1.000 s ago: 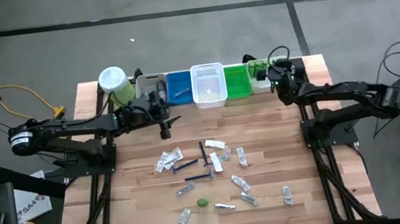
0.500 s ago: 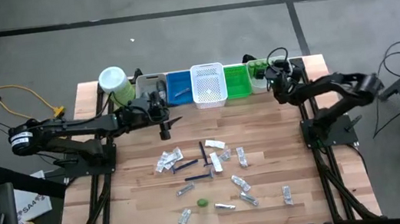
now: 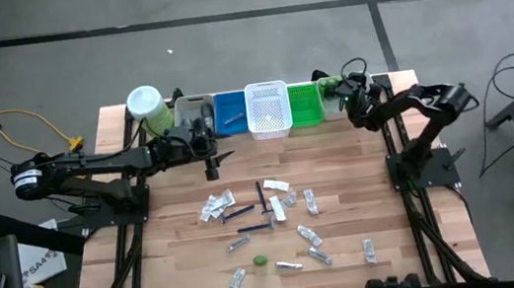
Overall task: Pick & Place Travel size toiletries
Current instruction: Put the top green shampoo into the right white bin, then put the green shampoo into the right white bin
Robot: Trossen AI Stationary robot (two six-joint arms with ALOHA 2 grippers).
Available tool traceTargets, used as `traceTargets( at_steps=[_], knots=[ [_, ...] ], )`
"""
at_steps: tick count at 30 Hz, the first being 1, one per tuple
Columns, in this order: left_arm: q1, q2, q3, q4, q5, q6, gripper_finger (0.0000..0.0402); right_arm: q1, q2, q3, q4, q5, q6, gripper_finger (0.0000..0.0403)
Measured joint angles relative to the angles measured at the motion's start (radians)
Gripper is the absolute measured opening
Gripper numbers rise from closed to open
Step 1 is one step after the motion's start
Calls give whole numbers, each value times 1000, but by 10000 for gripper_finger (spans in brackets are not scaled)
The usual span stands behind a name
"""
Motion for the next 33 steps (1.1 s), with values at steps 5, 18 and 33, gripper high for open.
traceTargets(
  at_steps=[5,18,33],
  knots=[
    [0,0,0,-5,0,0,218,-23,12,8,-35,-50,23,93],
    [0,0,0,-6,0,0,218,-29,11,6,-52,-77,23,148],
    [0,0,0,-5,0,0,218,-27,-51,6,-43,-72,-5,192]
  ],
)
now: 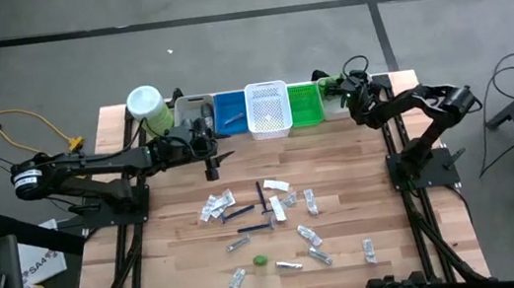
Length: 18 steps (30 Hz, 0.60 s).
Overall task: Pick & Place Travel size toiletries
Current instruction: Put the green shampoo into the right white bin
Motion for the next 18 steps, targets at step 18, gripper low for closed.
traceTargets(
  at_steps=[18],
  knots=[
    [0,0,0,6,23,-18,218,150,-339,2,-110,-39,-159,193]
  ],
)
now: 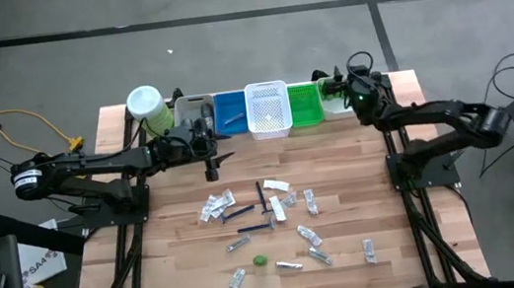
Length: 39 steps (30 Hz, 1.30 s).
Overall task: Pick & Place Travel size toiletries
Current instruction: Put the green shampoo into the right white bin
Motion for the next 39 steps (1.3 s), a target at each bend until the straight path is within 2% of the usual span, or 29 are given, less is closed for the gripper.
traceTargets(
  at_steps=[5,8,13,19,27,39],
  knots=[
    [0,0,0,-1,-9,-8,218,115,-116,0,-150,-81,-28,193],
    [0,-27,0,-29,-61,-21,218,194,-186,0,-259,-129,-27,193],
    [0,-119,1,-104,-83,-105,218,338,-291,0,-395,-181,-5,193],
    [-43,-209,1,-245,-78,-215,218,530,-338,0,-468,-220,-20,193],
    [-228,-219,1,-354,-100,-334,218,812,-338,0,-481,-214,27,193],
    [-568,-193,0,-422,-398,-589,218,1123,-288,-1,-439,-202,137,193]
  ],
)
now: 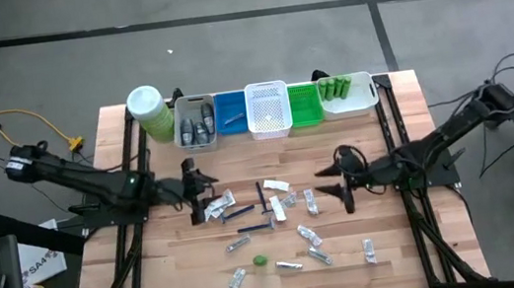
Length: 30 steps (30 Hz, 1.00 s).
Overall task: Pick & Place Travel size toiletries
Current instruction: Put the green shampoo into the right white bin
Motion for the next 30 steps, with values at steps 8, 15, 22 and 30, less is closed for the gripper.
traceTargets(
  at_steps=[8,15,22,30],
  knots=[
    [-186,65,0,-12,-128,-191,218,125,139,-1,72,51,79,193],
    [-304,212,0,76,-156,-346,218,186,292,-1,263,73,90,193],
    [-410,418,0,371,-180,-267,218,231,426,-1,433,74,90,193],
    [-494,588,0,606,-201,-254,218,265,481,1,519,79,88,193]
  ],
)
